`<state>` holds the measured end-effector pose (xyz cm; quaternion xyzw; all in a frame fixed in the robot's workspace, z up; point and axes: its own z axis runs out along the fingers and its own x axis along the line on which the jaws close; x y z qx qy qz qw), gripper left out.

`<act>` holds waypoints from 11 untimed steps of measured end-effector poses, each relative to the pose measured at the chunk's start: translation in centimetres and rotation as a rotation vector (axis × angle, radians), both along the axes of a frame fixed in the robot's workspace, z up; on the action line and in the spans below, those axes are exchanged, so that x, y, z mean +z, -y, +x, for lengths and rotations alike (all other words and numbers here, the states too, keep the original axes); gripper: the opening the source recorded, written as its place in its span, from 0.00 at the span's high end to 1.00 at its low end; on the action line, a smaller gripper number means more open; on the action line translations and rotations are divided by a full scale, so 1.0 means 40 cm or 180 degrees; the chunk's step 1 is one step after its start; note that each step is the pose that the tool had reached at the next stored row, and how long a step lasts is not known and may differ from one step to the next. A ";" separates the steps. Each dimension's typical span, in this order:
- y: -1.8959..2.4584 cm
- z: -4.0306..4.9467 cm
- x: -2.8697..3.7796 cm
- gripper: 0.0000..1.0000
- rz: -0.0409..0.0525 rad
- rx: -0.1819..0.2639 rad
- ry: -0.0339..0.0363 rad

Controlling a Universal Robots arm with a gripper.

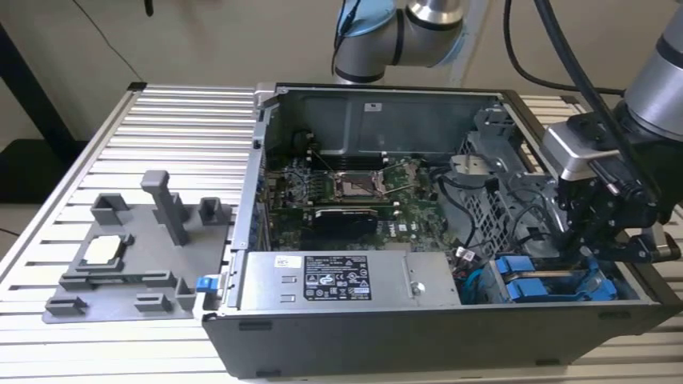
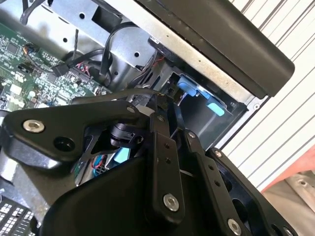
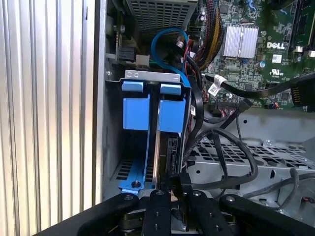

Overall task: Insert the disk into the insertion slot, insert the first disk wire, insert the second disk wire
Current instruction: 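Insert the first disk wire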

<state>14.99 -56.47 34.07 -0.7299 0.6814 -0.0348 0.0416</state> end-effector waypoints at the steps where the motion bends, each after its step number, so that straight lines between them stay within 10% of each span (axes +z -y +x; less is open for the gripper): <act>1: 0.000 0.001 0.000 0.81 0.0001 0.0000 -0.0001; 11: -0.001 0.004 0.000 0.81 0.0001 -0.0006 -0.0016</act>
